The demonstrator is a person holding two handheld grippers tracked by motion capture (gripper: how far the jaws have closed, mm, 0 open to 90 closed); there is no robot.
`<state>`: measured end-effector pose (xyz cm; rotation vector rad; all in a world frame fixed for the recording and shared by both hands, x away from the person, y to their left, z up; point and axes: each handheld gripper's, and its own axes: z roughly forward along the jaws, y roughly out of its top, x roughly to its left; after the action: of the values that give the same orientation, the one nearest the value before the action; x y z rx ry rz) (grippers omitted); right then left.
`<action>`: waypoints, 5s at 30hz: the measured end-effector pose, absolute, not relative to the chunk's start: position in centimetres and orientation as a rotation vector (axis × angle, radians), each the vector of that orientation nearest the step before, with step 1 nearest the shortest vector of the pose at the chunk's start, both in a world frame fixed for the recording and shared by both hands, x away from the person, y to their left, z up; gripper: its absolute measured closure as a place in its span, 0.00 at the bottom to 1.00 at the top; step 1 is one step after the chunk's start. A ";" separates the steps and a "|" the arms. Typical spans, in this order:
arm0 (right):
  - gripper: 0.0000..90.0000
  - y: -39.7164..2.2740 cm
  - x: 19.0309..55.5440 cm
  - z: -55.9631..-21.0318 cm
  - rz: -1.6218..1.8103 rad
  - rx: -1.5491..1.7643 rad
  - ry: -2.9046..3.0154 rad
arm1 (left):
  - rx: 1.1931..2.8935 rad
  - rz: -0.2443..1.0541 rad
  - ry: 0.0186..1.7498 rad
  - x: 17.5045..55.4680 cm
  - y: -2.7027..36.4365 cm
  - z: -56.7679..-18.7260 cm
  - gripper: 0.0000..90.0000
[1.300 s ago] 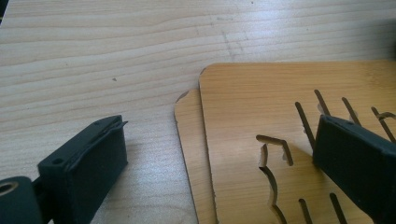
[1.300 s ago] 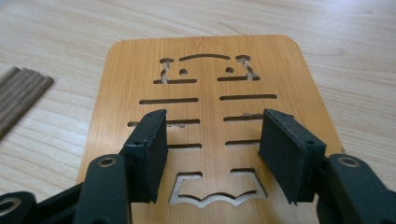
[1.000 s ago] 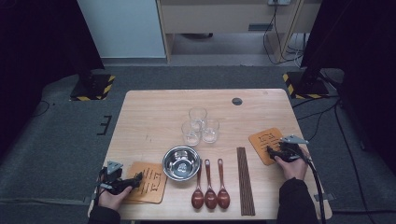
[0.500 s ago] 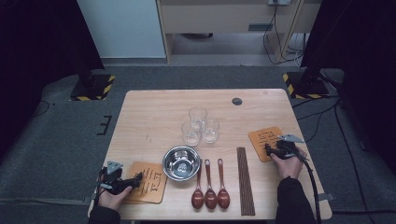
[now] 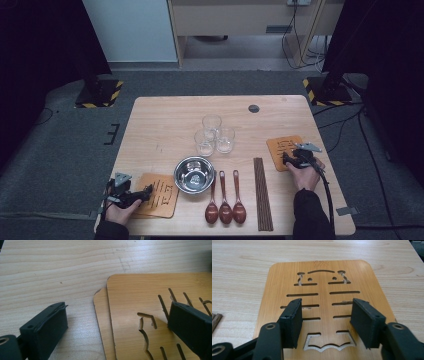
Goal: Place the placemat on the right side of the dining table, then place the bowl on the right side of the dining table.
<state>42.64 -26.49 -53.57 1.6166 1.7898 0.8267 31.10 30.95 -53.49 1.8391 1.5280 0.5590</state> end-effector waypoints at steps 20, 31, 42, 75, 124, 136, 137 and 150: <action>0.35 -26.7 42.9 -53.6 0.806 1.618 1.805 | 1.839 0.558 1.528 31.1 30.9 -53.5 0.02; 0.35 -25.1 43.4 -53.7 0.747 1.718 1.663 | 1.840 0.558 1.528 31.1 30.9 -53.5 0.01; 0.35 -24.8 43.1 -53.4 0.718 1.752 1.653 | 1.839 0.558 1.528 31.1 30.9 -53.5 0.01; 0.33 -24.1 43.8 -53.5 0.687 1.796 1.573 | 1.839 0.558 1.528 31.1 30.9 -53.5 0.01; 0.37 -21.5 40.7 -45.8 1.329 1.364 1.880 | 1.839 0.558 1.528 31.1 30.9 -53.5 0.01; 0.37 -19.2 40.3 -44.8 1.400 1.280 1.940 | 1.839 0.558 1.528 31.1 30.9 -53.5 0.01; 0.37 -19.1 40.3 -44.7 1.412 1.274 1.942 | 1.839 0.558 1.528 31.1 30.9 -53.5 0.01; 0.39 -16.6 39.9 -44.6 1.446 1.228 2.010 | 1.840 0.558 1.528 31.1 30.9 -53.5 0.01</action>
<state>39.86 -16.65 -44.62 1.2281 2.0097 1.4462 31.14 30.93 -53.50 1.8400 1.5281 0.5581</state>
